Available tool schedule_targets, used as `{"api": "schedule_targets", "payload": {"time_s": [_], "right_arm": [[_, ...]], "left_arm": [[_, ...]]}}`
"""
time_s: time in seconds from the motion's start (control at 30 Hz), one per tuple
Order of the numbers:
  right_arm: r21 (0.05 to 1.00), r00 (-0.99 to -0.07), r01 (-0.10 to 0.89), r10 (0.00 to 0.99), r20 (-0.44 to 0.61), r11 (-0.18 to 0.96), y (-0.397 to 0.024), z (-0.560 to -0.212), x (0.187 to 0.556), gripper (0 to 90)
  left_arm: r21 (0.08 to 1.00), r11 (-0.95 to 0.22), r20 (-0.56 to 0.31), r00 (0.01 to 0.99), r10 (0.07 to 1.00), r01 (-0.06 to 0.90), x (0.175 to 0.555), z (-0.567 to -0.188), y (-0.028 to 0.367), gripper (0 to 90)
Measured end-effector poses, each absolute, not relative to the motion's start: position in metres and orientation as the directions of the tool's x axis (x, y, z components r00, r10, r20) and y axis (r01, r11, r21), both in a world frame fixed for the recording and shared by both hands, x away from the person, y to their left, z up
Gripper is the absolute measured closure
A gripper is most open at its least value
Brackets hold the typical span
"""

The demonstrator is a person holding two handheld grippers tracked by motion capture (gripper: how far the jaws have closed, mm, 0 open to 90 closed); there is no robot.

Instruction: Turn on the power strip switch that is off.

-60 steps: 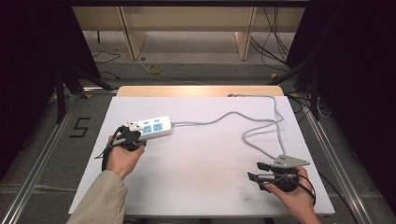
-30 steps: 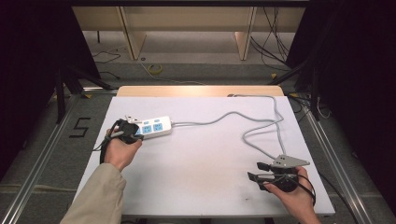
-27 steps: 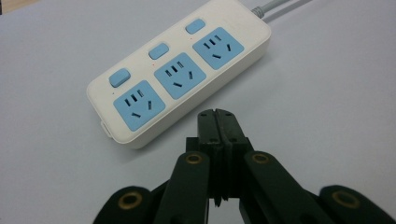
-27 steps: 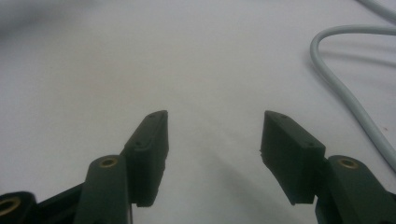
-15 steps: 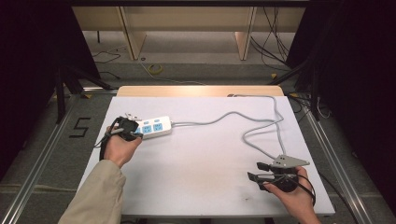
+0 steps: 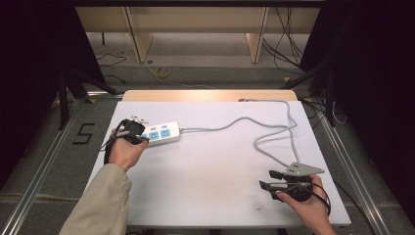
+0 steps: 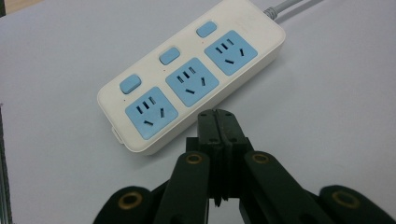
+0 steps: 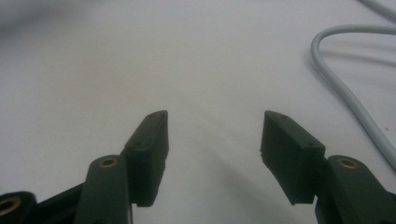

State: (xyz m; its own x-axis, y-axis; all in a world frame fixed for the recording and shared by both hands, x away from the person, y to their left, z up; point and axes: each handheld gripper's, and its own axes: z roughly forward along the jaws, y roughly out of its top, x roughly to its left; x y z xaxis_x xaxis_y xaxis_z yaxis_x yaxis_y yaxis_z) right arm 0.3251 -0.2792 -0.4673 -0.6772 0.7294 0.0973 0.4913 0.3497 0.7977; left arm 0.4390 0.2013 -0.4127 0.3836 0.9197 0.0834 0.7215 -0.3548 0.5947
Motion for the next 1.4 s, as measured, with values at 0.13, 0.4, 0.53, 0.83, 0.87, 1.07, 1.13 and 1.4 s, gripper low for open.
{"api": "schedule_targets", "payload": {"time_s": [0.13, 0.4, 0.53, 0.83, 0.87, 1.07, 1.13, 1.4], "right_arm": [[0.797, -0.677, 0.492, 0.730, 0.097, 0.351, -0.279, -0.467, 0.325, 42.6], [0.798, -0.677, 0.491, 0.730, 0.097, 0.350, -0.279, -0.467, 0.325, 42.7], [0.799, -0.677, 0.490, 0.730, 0.096, 0.349, -0.279, -0.467, 0.325, 42.7], [0.798, -0.677, 0.490, 0.730, 0.096, 0.350, -0.279, -0.467, 0.325, 42.7], [0.798, -0.677, 0.490, 0.730, 0.096, 0.350, -0.279, -0.467, 0.325, 42.7], [0.799, -0.678, 0.489, 0.729, 0.095, 0.350, -0.279, -0.467, 0.325, 42.7], [0.799, -0.677, 0.490, 0.730, 0.096, 0.350, -0.279, -0.467, 0.325, 42.8], [0.798, -0.677, 0.490, 0.730, 0.096, 0.350, -0.279, -0.467, 0.325, 42.8]], "left_arm": [[0.589, -0.357, 0.089, 0.381, 0.920, 0.725, 0.441, -0.412, 0.203, 89.8], [0.585, -0.355, 0.090, 0.376, 0.922, 0.730, 0.445, -0.411, 0.205, 89.8], [0.582, -0.355, 0.092, 0.375, 0.923, 0.732, 0.447, -0.410, 0.206, 89.7], [0.577, -0.352, 0.092, 0.370, 0.925, 0.737, 0.451, -0.409, 0.208, 89.8], [0.575, -0.353, 0.092, 0.370, 0.924, 0.738, 0.452, -0.409, 0.208, 89.8], [0.570, -0.348, 0.092, 0.364, 0.927, 0.744, 0.455, -0.411, 0.210, 89.7], [0.570, -0.348, 0.092, 0.363, 0.927, 0.745, 0.455, -0.411, 0.210, 89.8], [0.560, -0.343, 0.093, 0.355, 0.930, 0.754, 0.459, -0.412, 0.213, 89.8]]}}
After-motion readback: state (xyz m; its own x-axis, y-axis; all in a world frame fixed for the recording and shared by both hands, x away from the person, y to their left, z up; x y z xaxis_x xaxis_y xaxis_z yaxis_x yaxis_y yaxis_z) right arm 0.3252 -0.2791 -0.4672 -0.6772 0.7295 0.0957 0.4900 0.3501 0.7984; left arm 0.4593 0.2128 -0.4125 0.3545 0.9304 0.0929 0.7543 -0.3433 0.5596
